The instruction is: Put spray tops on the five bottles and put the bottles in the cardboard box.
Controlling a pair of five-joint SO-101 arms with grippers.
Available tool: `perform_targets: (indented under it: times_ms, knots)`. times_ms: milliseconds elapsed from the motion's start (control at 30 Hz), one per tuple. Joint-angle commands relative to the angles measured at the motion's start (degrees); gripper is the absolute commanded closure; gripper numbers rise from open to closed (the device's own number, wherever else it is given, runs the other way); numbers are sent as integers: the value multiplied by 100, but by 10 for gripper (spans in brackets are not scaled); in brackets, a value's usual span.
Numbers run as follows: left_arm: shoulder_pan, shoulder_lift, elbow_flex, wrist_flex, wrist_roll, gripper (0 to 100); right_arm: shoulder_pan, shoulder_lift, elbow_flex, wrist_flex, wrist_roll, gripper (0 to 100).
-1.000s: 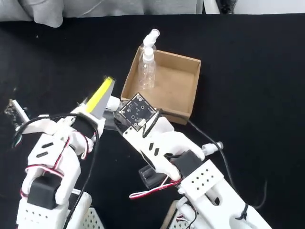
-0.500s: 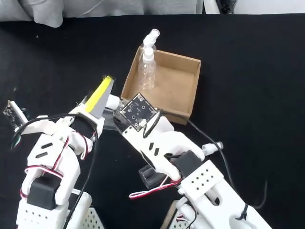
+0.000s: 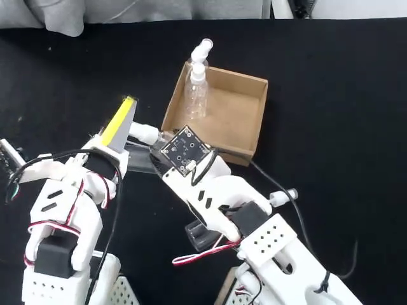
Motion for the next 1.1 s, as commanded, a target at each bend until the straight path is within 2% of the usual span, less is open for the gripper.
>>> perform_targets:
  times_ms: [0,100,333,633,733,1067]
  knots:
    - [-92,-70,-84,-123,44,727,158,-277,22,-220,-167,943]
    - [-268,-70,-75,-149,53,727,158,-277,4,-220,-422,942]
    - [-796,-70,-66,-149,308,727,158,-277,-4,-229,-466,942]
    - [-848,-70,-31,-114,325,727,510,-277,-154,-308,-492,945]
    - [-848,-70,110,-158,325,727,624,-277,-215,-308,-774,945]
    - [-848,-70,207,-123,299,727,589,-365,-224,-290,-862,945]
